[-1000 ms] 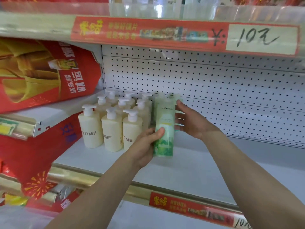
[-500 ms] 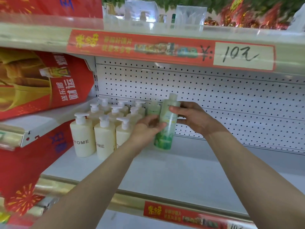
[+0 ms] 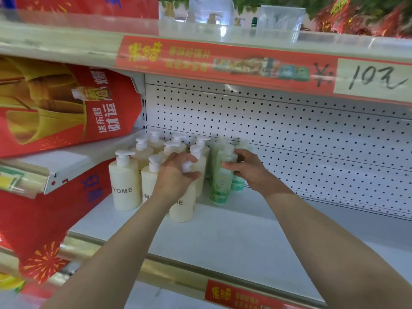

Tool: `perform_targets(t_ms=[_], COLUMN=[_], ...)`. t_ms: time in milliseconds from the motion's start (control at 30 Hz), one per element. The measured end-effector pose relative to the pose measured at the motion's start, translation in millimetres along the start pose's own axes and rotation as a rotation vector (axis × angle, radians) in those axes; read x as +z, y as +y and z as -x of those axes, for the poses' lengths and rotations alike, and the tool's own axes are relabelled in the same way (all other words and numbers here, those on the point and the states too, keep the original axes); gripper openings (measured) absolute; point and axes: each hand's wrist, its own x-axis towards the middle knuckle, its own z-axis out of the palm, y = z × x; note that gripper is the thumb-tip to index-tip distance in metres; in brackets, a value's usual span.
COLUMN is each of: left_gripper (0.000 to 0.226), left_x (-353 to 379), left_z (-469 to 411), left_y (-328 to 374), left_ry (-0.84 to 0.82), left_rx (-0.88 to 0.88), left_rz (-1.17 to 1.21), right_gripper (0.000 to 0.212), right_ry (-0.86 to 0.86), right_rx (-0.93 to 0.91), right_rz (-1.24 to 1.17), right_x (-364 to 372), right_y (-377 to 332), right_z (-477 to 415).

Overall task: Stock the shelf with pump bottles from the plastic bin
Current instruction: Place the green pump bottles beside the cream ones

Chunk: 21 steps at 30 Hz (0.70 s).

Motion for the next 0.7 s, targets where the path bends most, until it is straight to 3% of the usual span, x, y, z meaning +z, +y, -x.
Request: perform_targets(t_ms=[100, 333, 700], left_gripper=[0.033, 0.033, 0.033], left_x=[-1.0, -0.2, 3.0], left_z=[0.9, 1.0, 0.7], left_y=[0.8, -1.4, -4.2], left_ry=[-0.006, -0.002, 0.019], left_rx=[0.015, 0.039, 0.066], left_rz=[-0.019, -0.016, -0.056], right_gripper=[0.074, 0.07, 0.067], right_ry=[0.024, 0.05, 0.143], right_rx=[-0.021, -0.109, -0.095], right_rz=[0.031, 0.16, 0.272], right_x=[6.4, 12.5, 22.3], right_y=[8.8, 12.8, 16.3], right_z=[-6.5, -14.5, -26.1])
